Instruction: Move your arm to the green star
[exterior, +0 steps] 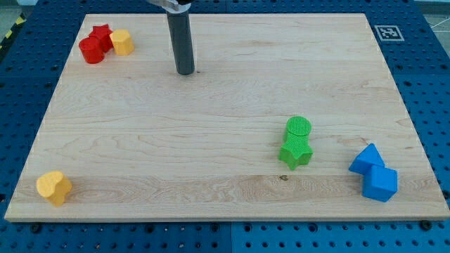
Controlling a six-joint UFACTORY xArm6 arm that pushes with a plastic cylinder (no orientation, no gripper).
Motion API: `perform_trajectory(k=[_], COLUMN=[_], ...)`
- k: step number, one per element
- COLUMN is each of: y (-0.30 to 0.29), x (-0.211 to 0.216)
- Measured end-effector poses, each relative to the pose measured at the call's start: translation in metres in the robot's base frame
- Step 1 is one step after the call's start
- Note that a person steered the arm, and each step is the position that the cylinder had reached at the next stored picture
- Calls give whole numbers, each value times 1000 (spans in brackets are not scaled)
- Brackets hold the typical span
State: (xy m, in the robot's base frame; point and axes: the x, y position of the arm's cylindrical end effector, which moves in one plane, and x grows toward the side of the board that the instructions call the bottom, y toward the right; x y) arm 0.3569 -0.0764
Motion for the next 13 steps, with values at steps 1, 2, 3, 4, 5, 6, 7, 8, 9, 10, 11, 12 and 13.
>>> perform_trajectory(k=[1, 2, 3, 4, 5, 6, 7, 8, 9, 10, 11, 12, 13], y=[1, 38, 138, 144, 144, 157, 200, 241, 272, 280, 277, 250, 242], x=[-3, -7, -8, -8, -8, -8, -8, 2, 15, 88, 109, 155, 159])
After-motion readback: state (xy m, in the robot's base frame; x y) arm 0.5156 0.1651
